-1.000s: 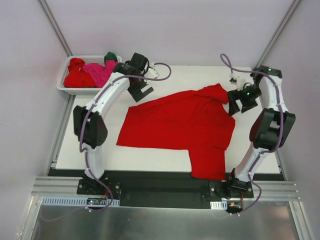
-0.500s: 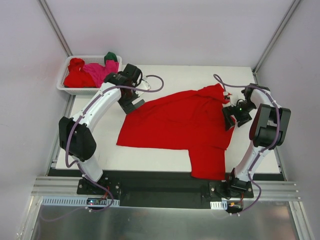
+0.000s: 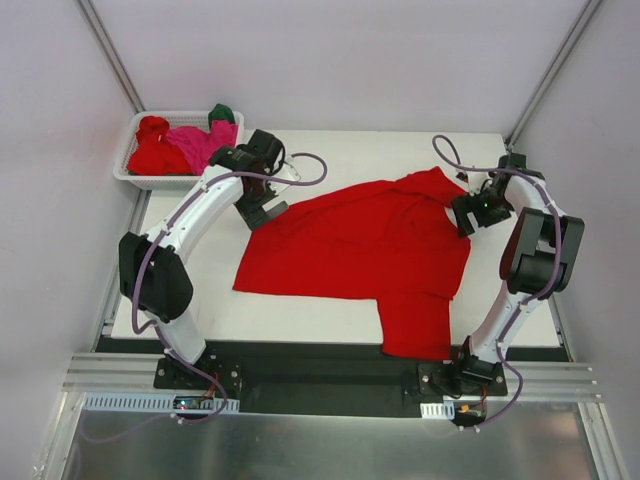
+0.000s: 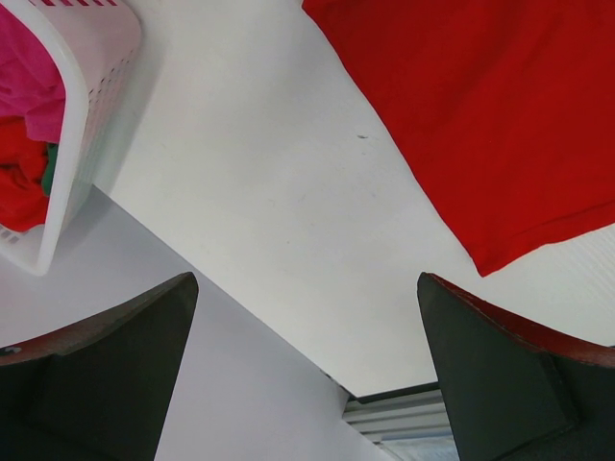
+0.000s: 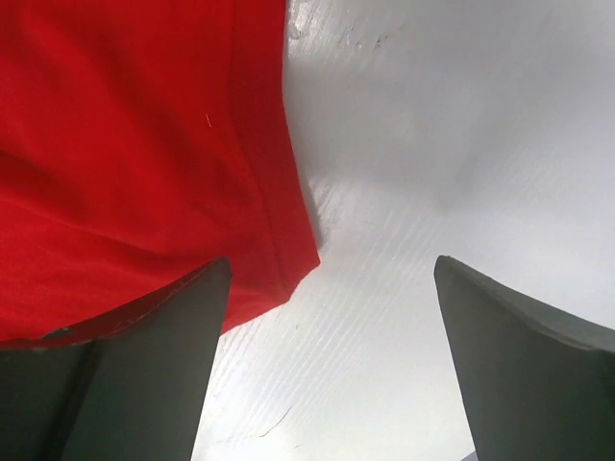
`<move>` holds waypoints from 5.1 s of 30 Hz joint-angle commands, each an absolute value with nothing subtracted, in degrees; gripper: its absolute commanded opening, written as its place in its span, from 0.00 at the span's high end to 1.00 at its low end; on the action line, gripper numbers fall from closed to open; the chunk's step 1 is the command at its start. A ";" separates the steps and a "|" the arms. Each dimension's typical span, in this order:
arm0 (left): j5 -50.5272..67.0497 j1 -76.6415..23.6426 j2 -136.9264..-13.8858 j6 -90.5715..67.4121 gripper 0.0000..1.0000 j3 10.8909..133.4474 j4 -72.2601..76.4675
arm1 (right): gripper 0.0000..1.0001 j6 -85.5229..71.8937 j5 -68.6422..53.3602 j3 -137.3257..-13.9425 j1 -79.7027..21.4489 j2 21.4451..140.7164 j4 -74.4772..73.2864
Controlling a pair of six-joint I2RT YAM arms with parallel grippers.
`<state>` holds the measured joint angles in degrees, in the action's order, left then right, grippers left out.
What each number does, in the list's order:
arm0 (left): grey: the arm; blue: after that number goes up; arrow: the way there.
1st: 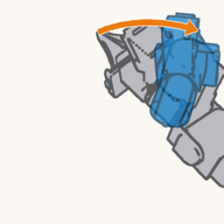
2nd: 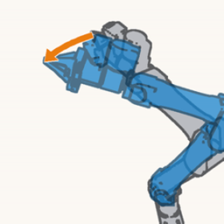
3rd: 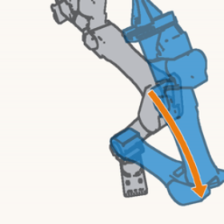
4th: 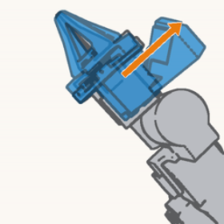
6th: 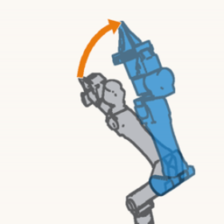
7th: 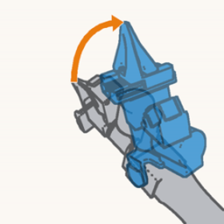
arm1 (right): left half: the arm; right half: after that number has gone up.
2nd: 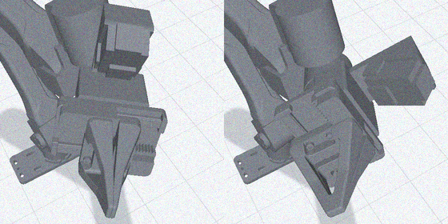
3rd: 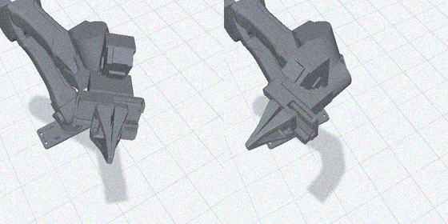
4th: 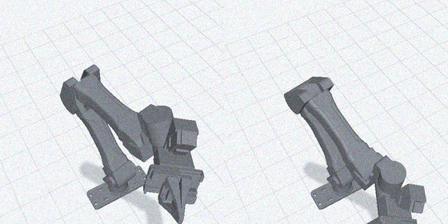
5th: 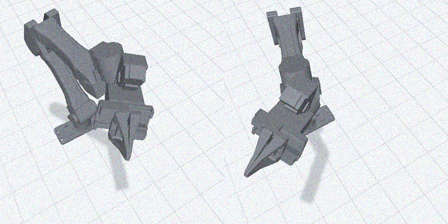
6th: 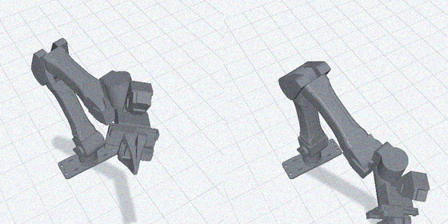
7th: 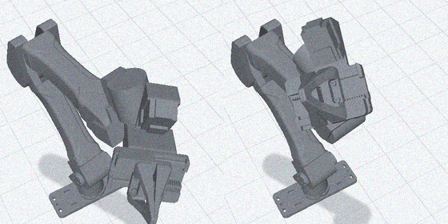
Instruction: Fold and stack the t-shirts
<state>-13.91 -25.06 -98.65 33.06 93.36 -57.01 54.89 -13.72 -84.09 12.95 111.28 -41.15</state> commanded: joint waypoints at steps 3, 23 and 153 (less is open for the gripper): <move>-14.06 -24.96 -100.81 32.87 0.01 96.76 -59.15 | 0.11 53.88 -14.68 -81.31 13.18 112.15 -39.29; -14.15 -25.31 -102.13 32.87 0.01 98.35 -59.33 | 0.80 53.09 -11.43 -83.50 12.31 114.17 -42.27; 5.54 -33.05 -132.10 24.70 0.13 113.03 -60.03 | 0.20 56.78 -16.35 -96.15 8.44 109.78 -63.81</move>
